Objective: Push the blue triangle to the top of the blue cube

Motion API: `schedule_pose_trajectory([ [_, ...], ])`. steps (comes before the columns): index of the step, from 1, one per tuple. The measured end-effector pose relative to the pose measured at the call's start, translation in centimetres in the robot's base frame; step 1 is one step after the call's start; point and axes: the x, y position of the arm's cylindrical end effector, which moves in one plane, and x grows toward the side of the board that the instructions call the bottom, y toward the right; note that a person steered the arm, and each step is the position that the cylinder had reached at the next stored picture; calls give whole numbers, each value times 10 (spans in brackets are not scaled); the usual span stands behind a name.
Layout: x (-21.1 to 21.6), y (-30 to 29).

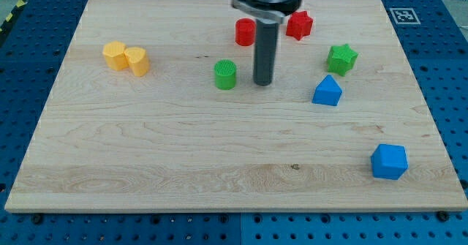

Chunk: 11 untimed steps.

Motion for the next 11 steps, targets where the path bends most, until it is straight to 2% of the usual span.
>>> schedule_pose_trajectory([
  [2, 4, 76],
  [9, 94, 125],
  [10, 95, 125],
  [11, 64, 120],
])
